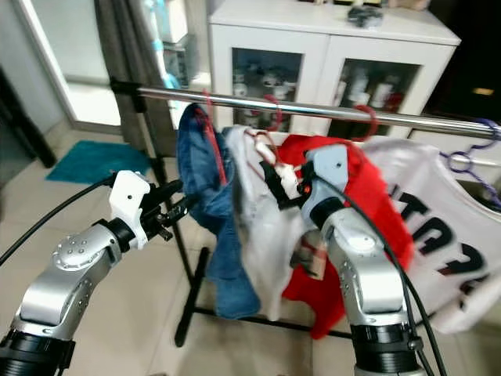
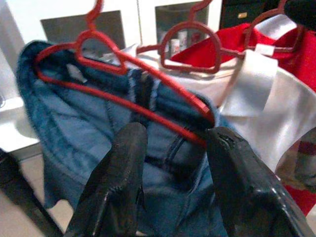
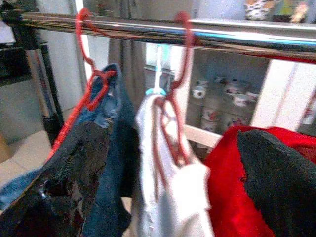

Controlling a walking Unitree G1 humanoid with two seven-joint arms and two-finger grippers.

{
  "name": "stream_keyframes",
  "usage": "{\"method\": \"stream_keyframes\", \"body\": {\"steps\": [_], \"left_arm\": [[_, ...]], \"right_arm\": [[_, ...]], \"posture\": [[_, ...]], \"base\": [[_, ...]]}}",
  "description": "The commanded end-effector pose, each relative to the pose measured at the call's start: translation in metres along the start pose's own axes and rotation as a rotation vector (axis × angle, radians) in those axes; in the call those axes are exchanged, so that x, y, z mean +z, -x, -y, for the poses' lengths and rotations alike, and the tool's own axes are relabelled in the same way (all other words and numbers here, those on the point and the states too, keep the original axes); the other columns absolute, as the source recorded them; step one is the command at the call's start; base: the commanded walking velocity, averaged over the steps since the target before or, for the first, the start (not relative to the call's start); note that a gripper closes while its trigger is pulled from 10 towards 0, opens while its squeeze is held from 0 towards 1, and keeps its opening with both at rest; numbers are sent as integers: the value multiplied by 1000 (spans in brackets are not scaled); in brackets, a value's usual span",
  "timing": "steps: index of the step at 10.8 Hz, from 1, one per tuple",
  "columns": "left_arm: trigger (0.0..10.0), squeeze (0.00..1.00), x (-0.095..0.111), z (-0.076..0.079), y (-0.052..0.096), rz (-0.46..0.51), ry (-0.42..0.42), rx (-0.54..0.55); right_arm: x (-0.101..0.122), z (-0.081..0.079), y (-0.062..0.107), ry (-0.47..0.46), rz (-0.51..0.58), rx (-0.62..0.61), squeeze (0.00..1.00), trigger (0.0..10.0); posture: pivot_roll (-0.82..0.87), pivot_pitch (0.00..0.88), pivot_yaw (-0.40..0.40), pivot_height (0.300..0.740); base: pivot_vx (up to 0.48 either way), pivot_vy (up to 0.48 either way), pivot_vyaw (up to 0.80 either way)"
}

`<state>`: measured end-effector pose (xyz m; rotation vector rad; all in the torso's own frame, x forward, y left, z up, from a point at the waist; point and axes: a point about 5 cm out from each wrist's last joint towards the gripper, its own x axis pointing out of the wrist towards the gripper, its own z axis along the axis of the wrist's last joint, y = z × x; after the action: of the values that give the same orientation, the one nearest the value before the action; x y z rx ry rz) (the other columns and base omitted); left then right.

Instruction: Hang hanger

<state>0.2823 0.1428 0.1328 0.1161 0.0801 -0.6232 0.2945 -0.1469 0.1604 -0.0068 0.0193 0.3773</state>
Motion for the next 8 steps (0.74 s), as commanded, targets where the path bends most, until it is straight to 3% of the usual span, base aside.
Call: {"method": "stream_keyframes", "body": {"steps": [1,2,5,6,7,8], "left_arm": [[10000,0,1,1,-2,6,-8,1],[10000,0,1,1,-3,9,-8,2],[10000,0,0,1,-4,10,-10,2],[10000,0,0,0,-4,12,-6,6],[10000,0,-1,-2,-3,9,8,20],[10000,0,-2,-3,-3,4,11,26]], "right_arm": [[1,3,0,16,4,-21,1000,10000],[3,4,0,34,8,-24,1000,10000],[3,5,0,42,5,-34,1000,10000],[3,4,-1,33,11,-27,745,10000],[2,2,-1,15,5,-22,0,10000],[1,1,-1,16,0,-14,0,10000]], "posture": [[-73,0,1,740],[-79,0,3,740],[-77,0,0,740],[-76,0,-2,740],[-74,0,-5,740],[-72,0,-7,740]], "base": [[0,-341,0],[0,-345,0],[0,-344,800],[0,-259,0],[0,0,0],[0,0,0]]}}
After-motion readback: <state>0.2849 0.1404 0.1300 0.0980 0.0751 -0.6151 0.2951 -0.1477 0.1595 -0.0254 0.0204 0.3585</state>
